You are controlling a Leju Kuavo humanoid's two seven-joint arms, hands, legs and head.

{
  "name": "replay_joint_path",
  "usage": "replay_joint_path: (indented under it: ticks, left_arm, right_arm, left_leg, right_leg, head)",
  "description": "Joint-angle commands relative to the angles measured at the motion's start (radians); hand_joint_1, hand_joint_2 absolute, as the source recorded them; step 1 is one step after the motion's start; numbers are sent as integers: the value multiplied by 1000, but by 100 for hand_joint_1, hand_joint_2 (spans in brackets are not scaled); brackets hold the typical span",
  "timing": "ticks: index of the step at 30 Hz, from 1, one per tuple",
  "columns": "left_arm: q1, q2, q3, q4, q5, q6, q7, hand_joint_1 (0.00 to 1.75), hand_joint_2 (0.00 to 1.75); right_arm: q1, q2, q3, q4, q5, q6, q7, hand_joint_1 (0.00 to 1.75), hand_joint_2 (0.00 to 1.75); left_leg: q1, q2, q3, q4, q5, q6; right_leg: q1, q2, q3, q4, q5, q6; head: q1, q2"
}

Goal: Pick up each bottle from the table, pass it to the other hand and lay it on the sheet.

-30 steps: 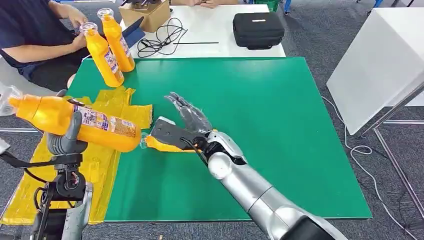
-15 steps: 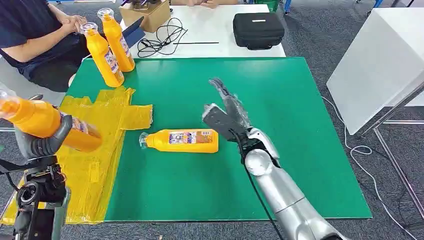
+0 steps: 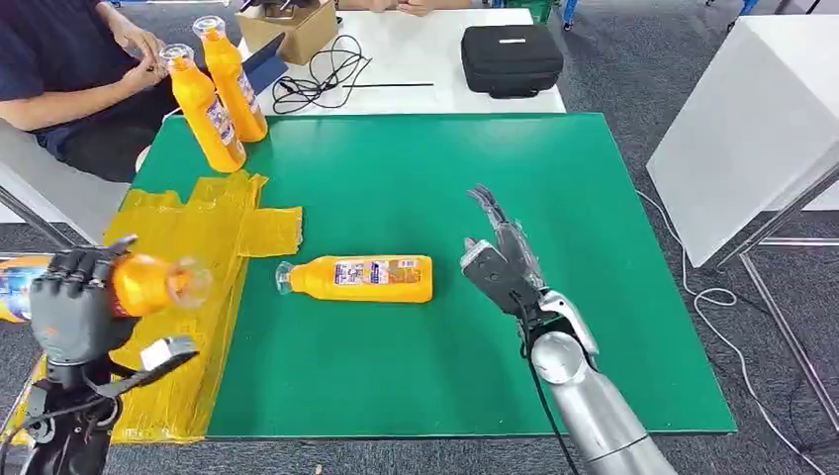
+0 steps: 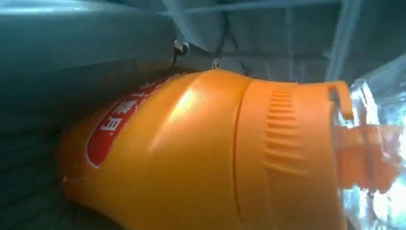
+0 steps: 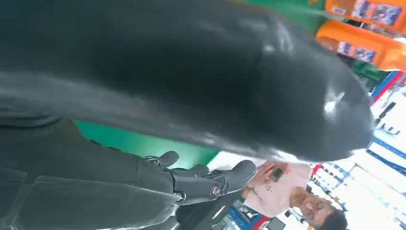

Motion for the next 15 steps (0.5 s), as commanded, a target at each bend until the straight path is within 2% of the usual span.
replay_joint_path:
  ticks: [1, 4, 8, 14, 15]
  left_arm:
    - [-27, -64, -28, 201, -134, 14, -5, 175, 175]
    - [-51, -101, -47, 250, -226, 14, 2, 175, 175]
    - [-38, -101, -43, 279, -257, 14, -3, 175, 175]
    - [-11, -88, -35, 307, -257, 14, -1, 175, 175]
    - [-11, -88, -35, 307, -257, 14, -1, 175, 175]
  right_arm:
    - [57, -65, -32, -42, 10, -13, 6, 0, 0]
    - [86, -94, -60, -67, 16, 2, 5, 0, 0]
    - [88, -104, -58, -44, 8, 14, -12, 0, 0]
    - [69, -84, -34, -19, 8, 25, -19, 0, 0]
    - [69, -84, -34, -19, 8, 25, -19, 0, 0]
  left_leg:
    - [0, -3, 6, -2, -1, 0]
    - [-1, -5, 3, -2, 1, 0]
    - [0, -6, 6, -2, -1, 1]
    - [-1, 0, 3, -2, 0, 0]
    - [-1, 1, 7, -2, -2, 0]
  right_leg:
    - [0, -4, 7, -3, -1, 2]
    - [-1, -6, 5, -2, -1, 1]
    - [-1, -7, 9, -4, -2, 3]
    - [-1, -1, 3, -1, 0, 1]
    - [-1, -2, 7, -2, -2, 2]
  head:
    - [0, 0]
    - [0, 0]
    - [0, 0]
    - [0, 0]
    - [0, 0]
